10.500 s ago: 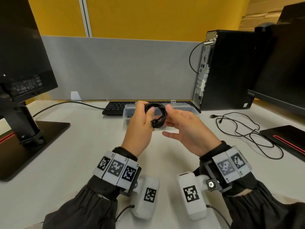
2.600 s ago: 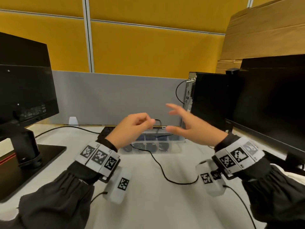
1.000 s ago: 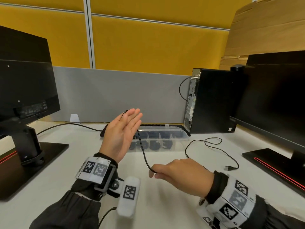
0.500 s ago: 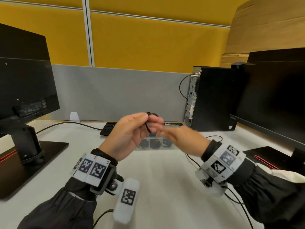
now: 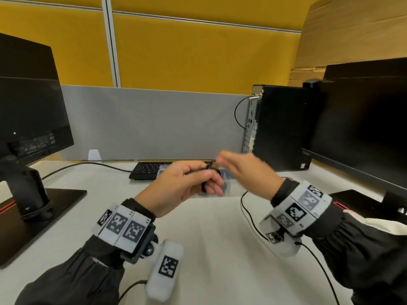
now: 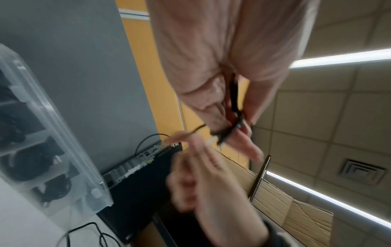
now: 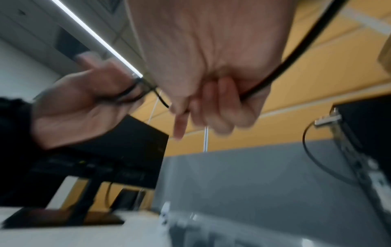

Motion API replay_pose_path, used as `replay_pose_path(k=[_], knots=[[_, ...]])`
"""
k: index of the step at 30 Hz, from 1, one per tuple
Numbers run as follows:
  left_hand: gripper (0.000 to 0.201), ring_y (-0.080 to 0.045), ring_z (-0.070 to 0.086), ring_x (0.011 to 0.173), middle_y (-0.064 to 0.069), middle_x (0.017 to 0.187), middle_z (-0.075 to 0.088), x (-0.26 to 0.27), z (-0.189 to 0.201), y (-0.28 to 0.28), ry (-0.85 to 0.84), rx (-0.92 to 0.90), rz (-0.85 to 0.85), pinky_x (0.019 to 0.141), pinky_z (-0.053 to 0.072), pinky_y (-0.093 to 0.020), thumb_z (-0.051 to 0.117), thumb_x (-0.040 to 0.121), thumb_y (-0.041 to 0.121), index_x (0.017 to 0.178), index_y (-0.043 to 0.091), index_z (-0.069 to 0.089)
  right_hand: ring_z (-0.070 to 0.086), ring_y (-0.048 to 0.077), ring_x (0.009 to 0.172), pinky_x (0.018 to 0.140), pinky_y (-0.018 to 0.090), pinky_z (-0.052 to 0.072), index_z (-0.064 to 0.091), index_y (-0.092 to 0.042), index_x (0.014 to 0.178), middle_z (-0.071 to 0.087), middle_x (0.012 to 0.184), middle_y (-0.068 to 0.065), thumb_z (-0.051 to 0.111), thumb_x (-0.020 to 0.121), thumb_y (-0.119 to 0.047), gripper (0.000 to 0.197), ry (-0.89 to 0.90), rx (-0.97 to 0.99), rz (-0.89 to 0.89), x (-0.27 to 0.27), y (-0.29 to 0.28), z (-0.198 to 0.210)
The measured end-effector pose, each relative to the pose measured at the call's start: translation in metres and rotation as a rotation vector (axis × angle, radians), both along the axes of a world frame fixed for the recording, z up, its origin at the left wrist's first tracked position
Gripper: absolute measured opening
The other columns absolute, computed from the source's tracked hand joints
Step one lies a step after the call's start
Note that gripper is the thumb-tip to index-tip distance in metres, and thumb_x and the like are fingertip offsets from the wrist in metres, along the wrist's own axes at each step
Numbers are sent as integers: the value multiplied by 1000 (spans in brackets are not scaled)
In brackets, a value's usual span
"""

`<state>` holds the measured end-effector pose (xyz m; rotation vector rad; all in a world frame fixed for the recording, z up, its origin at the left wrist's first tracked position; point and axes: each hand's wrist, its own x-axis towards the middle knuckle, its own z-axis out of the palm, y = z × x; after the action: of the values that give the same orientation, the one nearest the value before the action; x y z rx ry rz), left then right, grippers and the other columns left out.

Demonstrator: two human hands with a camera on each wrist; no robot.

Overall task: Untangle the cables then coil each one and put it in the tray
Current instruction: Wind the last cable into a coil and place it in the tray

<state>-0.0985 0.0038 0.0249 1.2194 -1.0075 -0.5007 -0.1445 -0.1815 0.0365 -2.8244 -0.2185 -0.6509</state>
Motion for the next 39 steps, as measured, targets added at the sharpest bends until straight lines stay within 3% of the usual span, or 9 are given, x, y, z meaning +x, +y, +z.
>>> replay_pose_path(k=[3,5,11,16,21,24,30,35,39], knots=[[23,-18,69,82,-9,80,72,3,5,-7,55,-176,172,77,54,-22,43,95,7,88,1,64,52,-14,79,77,16,40,52,-26,121,57,93,-22,30,101,-34,30,384,88,166,-7,14,-23],[26,-18,69,88,-7,83,72,11,3,-11,28,-213,325,82,53,-23,39,97,7,90,3,64,48,-8,69,67,13,35,54,-20,110,48,80,-19,30,102,-32,29,485,37,258,-21,25,-26],[46,-5,64,78,2,80,70,19,-15,-10,-567,242,504,77,48,-26,34,90,52,81,19,66,48,1,61,64,21,41,50,-36,74,50,60,-18,44,97,-33,25,70,-21,219,-33,20,10],[32,-19,68,82,-16,89,72,8,-7,-9,-268,226,78,75,50,-21,53,91,31,90,1,64,52,2,63,63,28,45,62,-26,84,56,66,-15,42,93,-45,29,-149,63,87,-18,-1,20],[25,-16,68,71,-11,78,71,-3,9,-5,132,-175,71,69,54,-20,45,91,6,81,0,67,56,10,91,86,31,44,60,-21,107,63,102,-7,26,100,-42,41,353,-11,57,-15,-7,-8],[30,-22,71,86,-13,86,72,8,19,-7,298,-417,290,81,55,-24,32,97,0,87,-4,60,48,4,84,83,25,37,57,-19,101,51,88,-16,27,101,-38,35,608,-20,176,-26,3,-23],[25,-9,66,97,4,94,67,28,0,-13,-361,19,636,88,50,-21,38,99,8,91,19,59,49,3,60,63,19,39,50,-33,79,49,63,-14,35,99,-42,26,205,-123,293,-45,26,1],[43,-26,67,76,-16,82,69,8,-4,-12,-181,224,161,82,53,-39,39,96,32,84,-1,64,49,-1,55,55,14,34,52,-24,76,45,55,-16,46,97,-29,23,-271,107,177,-26,7,37],[25,-15,65,68,-11,78,69,-13,13,-10,-41,-6,-21,68,52,-22,49,88,17,85,-2,64,57,-2,77,76,28,48,61,-20,88,63,83,-9,38,99,-35,30,47,141,32,3,-11,15]])
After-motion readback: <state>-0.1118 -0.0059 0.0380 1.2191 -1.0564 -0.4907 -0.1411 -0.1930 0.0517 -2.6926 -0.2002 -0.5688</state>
